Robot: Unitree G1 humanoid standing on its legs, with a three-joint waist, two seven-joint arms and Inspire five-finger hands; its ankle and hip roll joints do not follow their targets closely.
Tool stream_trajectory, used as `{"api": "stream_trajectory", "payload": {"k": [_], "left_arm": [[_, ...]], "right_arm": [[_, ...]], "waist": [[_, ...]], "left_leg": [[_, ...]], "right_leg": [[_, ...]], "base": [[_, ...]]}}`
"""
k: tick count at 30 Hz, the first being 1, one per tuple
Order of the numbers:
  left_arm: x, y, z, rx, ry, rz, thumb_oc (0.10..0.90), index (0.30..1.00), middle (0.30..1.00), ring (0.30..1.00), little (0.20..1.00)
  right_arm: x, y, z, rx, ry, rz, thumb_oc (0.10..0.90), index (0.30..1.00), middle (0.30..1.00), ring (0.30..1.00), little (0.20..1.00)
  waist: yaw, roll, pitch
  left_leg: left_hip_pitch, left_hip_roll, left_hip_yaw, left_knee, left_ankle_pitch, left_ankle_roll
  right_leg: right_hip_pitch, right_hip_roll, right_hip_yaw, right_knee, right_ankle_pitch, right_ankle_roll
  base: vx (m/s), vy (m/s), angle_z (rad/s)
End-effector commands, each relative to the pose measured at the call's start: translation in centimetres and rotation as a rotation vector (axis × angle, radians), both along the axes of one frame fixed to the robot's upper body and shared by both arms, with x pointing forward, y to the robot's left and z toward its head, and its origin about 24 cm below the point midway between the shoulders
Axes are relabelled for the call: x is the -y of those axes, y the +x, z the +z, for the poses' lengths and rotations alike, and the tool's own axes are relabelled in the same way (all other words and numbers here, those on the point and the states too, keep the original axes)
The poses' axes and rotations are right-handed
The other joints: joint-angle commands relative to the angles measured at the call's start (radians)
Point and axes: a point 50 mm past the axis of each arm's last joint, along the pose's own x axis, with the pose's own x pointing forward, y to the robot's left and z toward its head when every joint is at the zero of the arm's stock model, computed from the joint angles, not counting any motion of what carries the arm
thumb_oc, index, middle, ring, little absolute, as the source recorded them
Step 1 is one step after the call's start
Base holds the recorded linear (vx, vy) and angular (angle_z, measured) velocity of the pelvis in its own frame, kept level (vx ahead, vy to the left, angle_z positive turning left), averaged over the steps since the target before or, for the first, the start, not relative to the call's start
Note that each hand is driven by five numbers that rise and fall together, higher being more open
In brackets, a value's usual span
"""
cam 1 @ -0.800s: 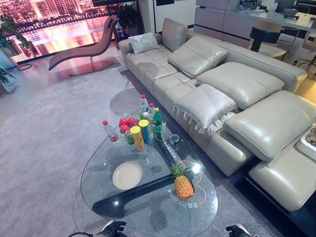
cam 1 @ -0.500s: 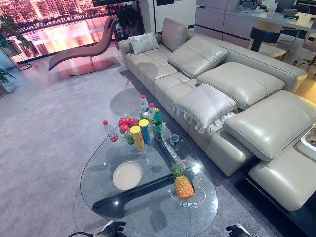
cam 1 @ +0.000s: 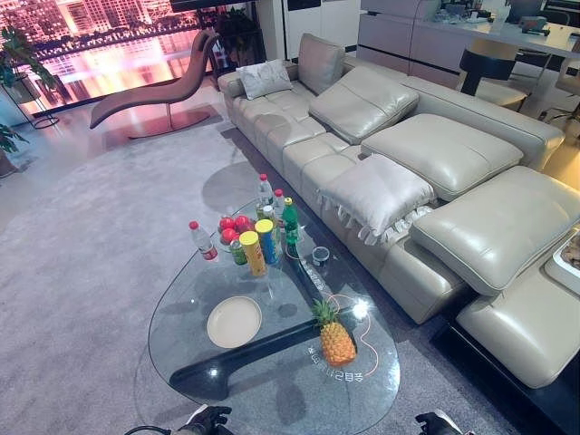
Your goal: Pick up the fruit to the plate
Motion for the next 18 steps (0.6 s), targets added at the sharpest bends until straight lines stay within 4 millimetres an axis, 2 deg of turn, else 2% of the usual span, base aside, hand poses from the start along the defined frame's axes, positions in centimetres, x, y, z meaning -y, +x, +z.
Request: {"api": "stream_trajectory", "payload": {"k": [1,11,15,16,18], "left_arm": [[0.1,2.7,0.6,0.05,0.01,0.015,0.8,0.9,0.9,0.9,0.9],[-0.1,1.9,0.4,0.037,0.011,0.05,0.8,0.9,0.9,0.9,0.9],[-0.3,2.3,0.6,0.053,0.01,0.093,0.8,0.9,0.9,0.9,0.9],[-0.4,2.7,0.8,0.077,0.006,0.105,0.8,0.9,0.9,0.9,0.9],[-0.5,3.2,1.0,0.095,0.003,0.114,0.8,0.9,0.9,0.9,0.9]], "right_arm": [[1.0,3.0,1.1,0.068,-0.103,0.005,0.8,0.9,0.9,0.9,0.9],[2.7,1.6,1.2,0.039,-0.153,-0.055,0.8,0.9,0.9,0.9,0.9],[3.6,1.6,1.5,0.032,-0.175,-0.071,0.8,0.9,0.9,0.9,0.9],[3.9,2.0,1.8,0.048,-0.185,-0.077,0.8,0.9,0.9,0.9,0.9],[4.1,2.4,2.0,0.06,-0.19,-0.083,0.8,0.9,0.9,0.9,0.9]], "waist": [[0.035,-0.016,0.055],[0.042,0.001,0.074],[0.042,0.01,0.111],[0.042,0.013,0.138],[0.042,0.015,0.156]], "left_leg": [[0.041,0.004,-0.003,0.006,-0.071,0.004],[0.026,-0.011,-0.014,0.006,-0.07,0.007],[-0.012,-0.023,-0.018,0.006,-0.058,0.012],[-0.032,-0.029,-0.019,0.006,-0.051,0.013],[-0.047,-0.031,-0.02,0.006,-0.046,0.014]], "right_leg": [[-0.005,-0.04,-0.053,0.03,-0.004,0.006],[-0.017,-0.046,-0.056,0.027,0.001,0.009],[-0.056,-0.055,-0.051,0.018,0.023,0.011],[-0.077,-0.061,-0.049,0.015,0.034,0.013],[-0.093,-0.064,-0.047,0.015,0.041,0.014]], "base": [[0.05,0.027,0.01],[0.05,0.015,0.01],[-0.01,0.015,0.0],[-0.04,0.016,0.01],[-0.09,0.015,0.01]]}}
